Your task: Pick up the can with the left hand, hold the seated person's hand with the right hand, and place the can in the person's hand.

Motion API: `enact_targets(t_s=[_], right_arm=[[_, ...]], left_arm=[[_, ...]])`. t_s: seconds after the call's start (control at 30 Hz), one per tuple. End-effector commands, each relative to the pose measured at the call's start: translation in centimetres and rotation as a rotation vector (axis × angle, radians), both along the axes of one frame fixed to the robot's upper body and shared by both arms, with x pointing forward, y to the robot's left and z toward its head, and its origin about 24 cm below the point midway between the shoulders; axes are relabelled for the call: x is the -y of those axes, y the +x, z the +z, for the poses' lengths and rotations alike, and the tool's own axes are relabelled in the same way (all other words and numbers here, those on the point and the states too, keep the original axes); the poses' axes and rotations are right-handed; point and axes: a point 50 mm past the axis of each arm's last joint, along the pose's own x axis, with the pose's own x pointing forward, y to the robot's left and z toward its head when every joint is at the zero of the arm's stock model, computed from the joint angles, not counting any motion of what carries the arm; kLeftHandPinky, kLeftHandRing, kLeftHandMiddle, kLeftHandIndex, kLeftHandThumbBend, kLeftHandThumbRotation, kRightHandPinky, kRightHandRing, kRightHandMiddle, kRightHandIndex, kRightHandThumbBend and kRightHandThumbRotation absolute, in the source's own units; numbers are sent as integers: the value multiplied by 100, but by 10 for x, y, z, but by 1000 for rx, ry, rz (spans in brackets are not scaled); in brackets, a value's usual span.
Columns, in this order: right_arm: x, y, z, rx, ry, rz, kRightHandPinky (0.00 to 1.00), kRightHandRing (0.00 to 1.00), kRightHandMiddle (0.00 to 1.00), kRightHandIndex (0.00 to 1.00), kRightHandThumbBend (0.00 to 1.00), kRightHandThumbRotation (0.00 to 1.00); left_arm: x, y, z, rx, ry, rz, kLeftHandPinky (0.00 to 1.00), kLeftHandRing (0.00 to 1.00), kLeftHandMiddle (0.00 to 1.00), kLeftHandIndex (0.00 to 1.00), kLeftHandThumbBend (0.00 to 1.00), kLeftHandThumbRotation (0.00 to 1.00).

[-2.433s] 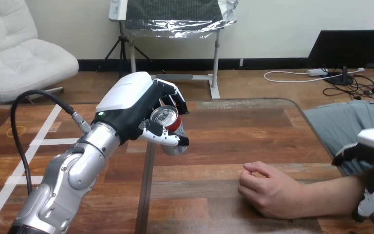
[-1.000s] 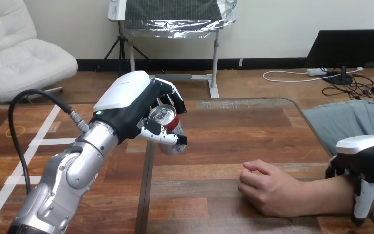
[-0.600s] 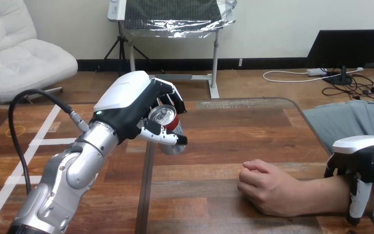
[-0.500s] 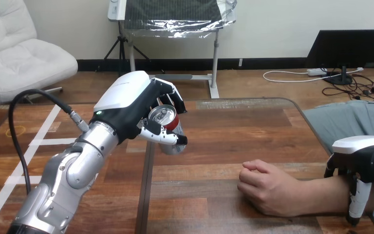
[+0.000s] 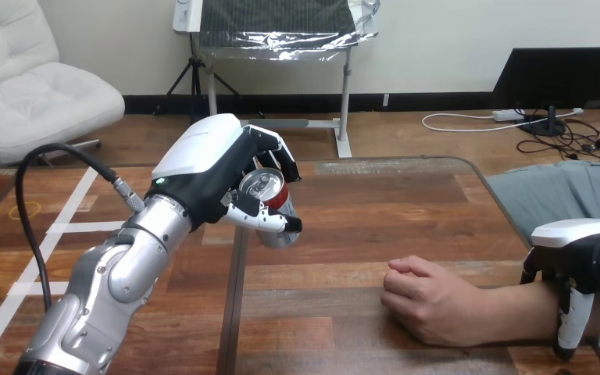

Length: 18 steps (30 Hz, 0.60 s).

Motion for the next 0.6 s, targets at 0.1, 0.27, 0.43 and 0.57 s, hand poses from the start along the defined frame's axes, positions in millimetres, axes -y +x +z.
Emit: enact_targets(t_s=[0.1, 0.27, 0.43, 0.57], right_arm=[[-18, 6, -8, 5, 65, 26, 56, 62, 68, 71, 74, 0], [-19, 5, -11, -1, 75, 28, 49, 54, 61, 67, 74, 0], [-20, 5, -15, -11, 79, 28, 40, 45, 54, 65, 74, 0], [-21, 4, -19, -29, 73, 23, 36, 42, 51, 63, 73, 0]], left_arm=[[4, 8, 31, 123, -29, 0, 33, 39, 47, 51, 57, 0], [4, 8, 31, 121, -32, 2, 33, 38, 47, 51, 58, 0], [3, 8, 31, 117, -32, 5, 33, 39, 47, 51, 58, 0], [3, 8, 31, 119, -28, 5, 33, 39, 47, 51, 58, 0]])
